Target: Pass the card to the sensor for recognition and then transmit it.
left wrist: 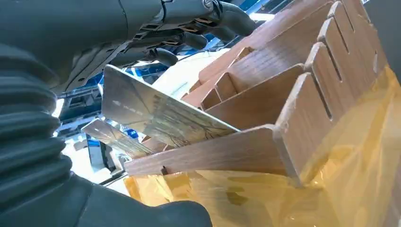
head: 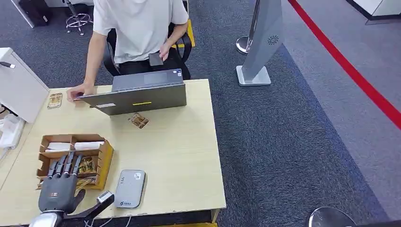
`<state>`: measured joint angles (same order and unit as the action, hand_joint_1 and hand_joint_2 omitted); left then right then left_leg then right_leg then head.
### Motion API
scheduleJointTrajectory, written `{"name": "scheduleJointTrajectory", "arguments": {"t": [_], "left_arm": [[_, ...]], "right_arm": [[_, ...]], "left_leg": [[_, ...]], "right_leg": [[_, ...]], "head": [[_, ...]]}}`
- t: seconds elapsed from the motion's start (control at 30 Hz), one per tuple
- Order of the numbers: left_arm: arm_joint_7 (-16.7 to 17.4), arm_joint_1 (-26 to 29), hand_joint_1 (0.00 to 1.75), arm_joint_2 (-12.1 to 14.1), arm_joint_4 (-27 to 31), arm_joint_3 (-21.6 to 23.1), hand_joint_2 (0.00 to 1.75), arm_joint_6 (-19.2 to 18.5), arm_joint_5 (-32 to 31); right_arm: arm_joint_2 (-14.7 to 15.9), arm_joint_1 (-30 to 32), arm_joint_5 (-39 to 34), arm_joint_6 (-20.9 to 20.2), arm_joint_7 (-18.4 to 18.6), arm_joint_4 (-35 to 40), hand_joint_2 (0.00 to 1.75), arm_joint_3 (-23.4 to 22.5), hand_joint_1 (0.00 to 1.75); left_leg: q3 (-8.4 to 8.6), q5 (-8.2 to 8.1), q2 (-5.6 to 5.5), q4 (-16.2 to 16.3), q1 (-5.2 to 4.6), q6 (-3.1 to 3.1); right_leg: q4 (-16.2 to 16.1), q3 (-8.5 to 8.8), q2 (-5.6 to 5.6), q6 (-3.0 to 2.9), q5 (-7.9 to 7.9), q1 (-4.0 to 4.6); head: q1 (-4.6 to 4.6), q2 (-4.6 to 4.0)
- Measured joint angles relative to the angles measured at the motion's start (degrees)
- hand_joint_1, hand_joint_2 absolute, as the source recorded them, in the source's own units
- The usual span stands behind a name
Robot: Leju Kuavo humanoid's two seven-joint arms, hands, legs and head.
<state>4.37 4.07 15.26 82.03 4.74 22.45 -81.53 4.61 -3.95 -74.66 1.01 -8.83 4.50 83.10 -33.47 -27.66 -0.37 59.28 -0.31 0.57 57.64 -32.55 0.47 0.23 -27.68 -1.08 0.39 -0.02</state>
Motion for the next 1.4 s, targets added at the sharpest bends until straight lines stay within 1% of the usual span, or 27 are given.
{"name": "scheduleJointTrajectory", "arguments": {"t": [0.27,0.47,0.7,0.93,1.0,1.07,1.4], "left_arm": [[-0.02,-0.05,0.0,-0.02,0.0,0.11,1.75,0.0,-0.07],[-0.61,-0.02,0.0,-0.04,0.24,1.64,1.75,0.33,-0.48],[-0.83,0.18,0.0,-0.09,2.97,3.96,1.75,0.68,-1.03],[-0.83,0.4,0.0,-0.07,3.87,4.74,1.75,0.68,-1.16],[-1.12,0.54,0.0,-0.07,4.11,4.79,1.75,1.2,-0.92],[-1.29,0.91,0.0,0.0,5.03,4.9,1.75,1.92,-0.61],[-1.25,2.48,0.0,0.17,9.05,5.27,1.75,2.23,-0.55]], "right_arm": [[0.04,0.0,-0.02,0.0,-0.02,0.02,1.75,0.0,0.0],[0.04,0.01,-0.24,-0.09,-0.18,0.02,1.75,0.0,0.0],[0.04,0.02,-0.26,-0.09,-0.26,0.02,1.75,0.0,0.0],[0.04,0.03,-0.26,-0.09,-0.26,0.02,1.75,0.0,0.0],[0.04,0.03,-0.42,-0.15,-0.26,0.02,1.75,0.0,0.0],[0.04,0.05,-0.44,-0.18,-0.37,0.02,1.75,0.0,0.0],[0.04,0.07,-0.5,-0.2,-0.18,0.02,1.75,0.0,0.0]], "left_leg": [[0.0,0.0,0.0,0.0,0.0,0.0],[0.0,0.0,0.0,0.0,0.0,0.0],[-0.01,0.0,0.0,0.0,0.0,0.0],[0.0,0.0,0.0,0.0,0.0,0.0],[0.0,0.0,0.0,0.0,0.0,0.0],[0.0,0.0,0.0,0.0,0.0,0.0],[0.0,0.0,0.0,0.0,0.0,0.0]], "right_leg": [[0.0,0.0,0.0,0.0,0.0,0.0],[0.0,0.0,0.0,0.0,0.0,0.0],[0.0,0.0,0.0,0.0,0.0,0.0],[0.0,0.0,0.0,0.0,0.0,0.0],[0.0,0.0,0.0,0.0,0.0,0.0],[0.0,0.0,0.0,0.0,0.0,0.0],[0.0,0.0,0.0,0.0,0.0,0.0]], "head": [[0.02,0.0],[0.02,0.0],[0.0,0.0],[0.0,0.0],[0.0,0.0],[0.0,0.0],[0.0,0.0]]}}
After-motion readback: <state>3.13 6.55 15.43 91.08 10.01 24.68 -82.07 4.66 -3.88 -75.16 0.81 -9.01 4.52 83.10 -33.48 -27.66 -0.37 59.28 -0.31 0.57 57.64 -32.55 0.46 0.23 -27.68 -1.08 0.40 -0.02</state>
